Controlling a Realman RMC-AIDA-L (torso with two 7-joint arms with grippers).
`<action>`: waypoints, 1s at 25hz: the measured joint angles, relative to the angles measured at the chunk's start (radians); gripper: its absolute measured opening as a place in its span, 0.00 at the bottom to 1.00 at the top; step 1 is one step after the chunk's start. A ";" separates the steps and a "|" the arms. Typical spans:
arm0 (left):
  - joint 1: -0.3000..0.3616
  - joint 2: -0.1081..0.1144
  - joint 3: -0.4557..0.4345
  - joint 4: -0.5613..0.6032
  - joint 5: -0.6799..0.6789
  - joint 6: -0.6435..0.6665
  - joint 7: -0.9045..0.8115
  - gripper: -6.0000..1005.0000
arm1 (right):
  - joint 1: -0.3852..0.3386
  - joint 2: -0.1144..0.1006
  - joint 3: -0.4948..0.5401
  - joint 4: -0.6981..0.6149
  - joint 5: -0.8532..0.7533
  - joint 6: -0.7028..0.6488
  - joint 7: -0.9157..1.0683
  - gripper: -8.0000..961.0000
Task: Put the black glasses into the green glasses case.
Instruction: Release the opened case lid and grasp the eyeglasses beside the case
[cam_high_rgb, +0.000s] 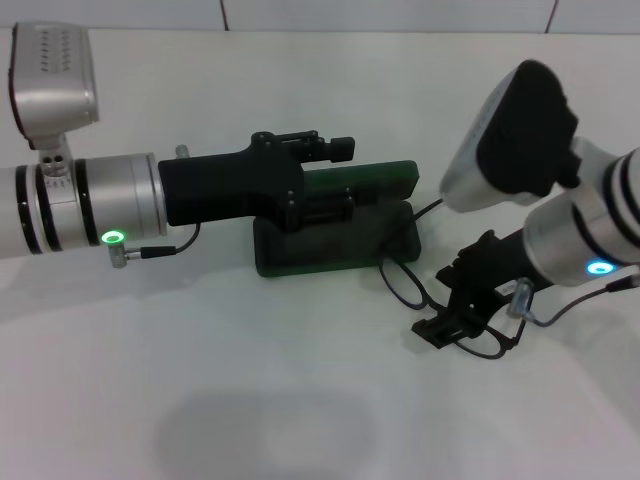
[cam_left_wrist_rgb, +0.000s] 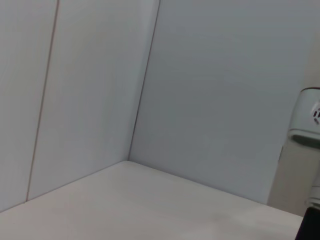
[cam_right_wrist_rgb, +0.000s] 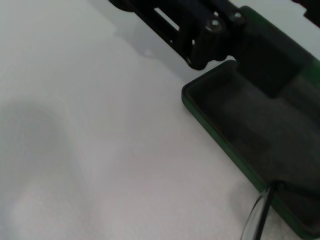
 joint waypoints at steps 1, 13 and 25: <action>0.000 0.000 0.000 0.001 0.001 0.000 0.001 0.65 | 0.007 0.000 -0.012 0.010 -0.005 0.013 0.009 0.75; -0.009 0.005 -0.001 -0.005 0.001 0.000 0.009 0.65 | 0.042 -0.001 -0.059 0.065 -0.009 0.060 0.025 0.55; -0.010 0.002 -0.004 0.002 -0.006 -0.001 0.010 0.65 | 0.057 0.000 -0.060 0.099 -0.010 0.061 0.026 0.39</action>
